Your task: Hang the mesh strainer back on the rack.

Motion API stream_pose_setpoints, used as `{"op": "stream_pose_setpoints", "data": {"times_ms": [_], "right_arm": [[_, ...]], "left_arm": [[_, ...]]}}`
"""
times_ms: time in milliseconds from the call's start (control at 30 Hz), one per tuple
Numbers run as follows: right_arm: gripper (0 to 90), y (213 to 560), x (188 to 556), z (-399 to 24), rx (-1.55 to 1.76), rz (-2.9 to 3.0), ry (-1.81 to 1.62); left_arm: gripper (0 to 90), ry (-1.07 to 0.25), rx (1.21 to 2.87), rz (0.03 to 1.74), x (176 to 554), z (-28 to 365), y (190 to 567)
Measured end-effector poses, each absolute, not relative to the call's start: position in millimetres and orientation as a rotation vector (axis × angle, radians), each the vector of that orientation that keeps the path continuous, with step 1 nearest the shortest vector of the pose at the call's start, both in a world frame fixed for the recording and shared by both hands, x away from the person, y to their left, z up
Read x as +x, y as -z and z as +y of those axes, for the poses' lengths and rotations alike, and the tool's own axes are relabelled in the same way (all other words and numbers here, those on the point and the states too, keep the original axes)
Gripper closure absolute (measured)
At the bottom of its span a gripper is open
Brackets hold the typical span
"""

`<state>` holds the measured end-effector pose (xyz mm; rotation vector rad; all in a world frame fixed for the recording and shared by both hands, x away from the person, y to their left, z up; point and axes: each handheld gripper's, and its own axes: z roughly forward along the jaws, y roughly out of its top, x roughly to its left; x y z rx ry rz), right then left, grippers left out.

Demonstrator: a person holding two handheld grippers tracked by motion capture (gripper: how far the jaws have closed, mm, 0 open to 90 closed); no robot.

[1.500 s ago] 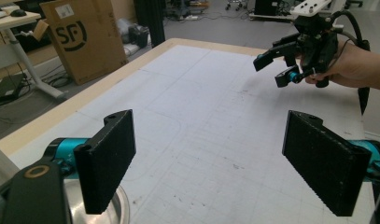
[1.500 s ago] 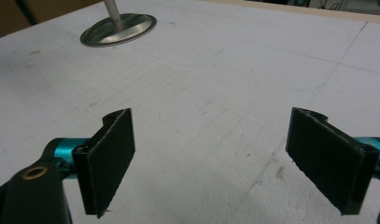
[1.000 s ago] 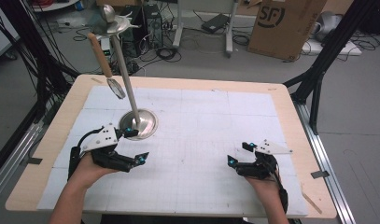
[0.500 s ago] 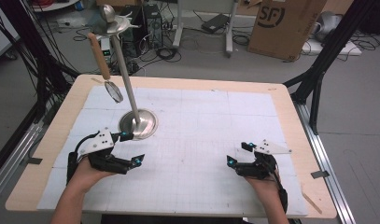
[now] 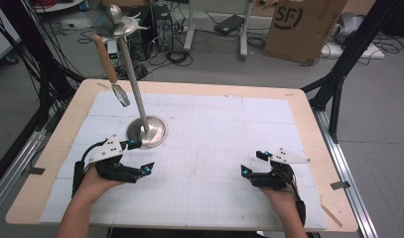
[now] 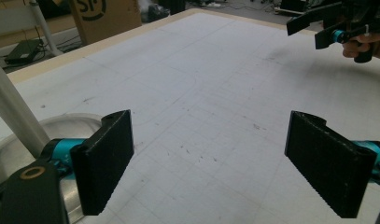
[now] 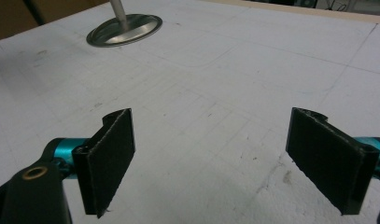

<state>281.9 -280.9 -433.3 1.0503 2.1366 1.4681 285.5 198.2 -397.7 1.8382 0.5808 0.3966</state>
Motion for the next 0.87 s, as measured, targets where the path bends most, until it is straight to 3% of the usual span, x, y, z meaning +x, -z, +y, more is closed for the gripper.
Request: {"op": "stream_pose_setpoints", "data": {"times_ms": [867], "right_arm": [[14.6,434.4,282.6,-276.0,1.047,2.157,-1.455]], "left_arm": [[16.4,-0.394,1.849,0.590,286.9,196.7,400.3]]}}
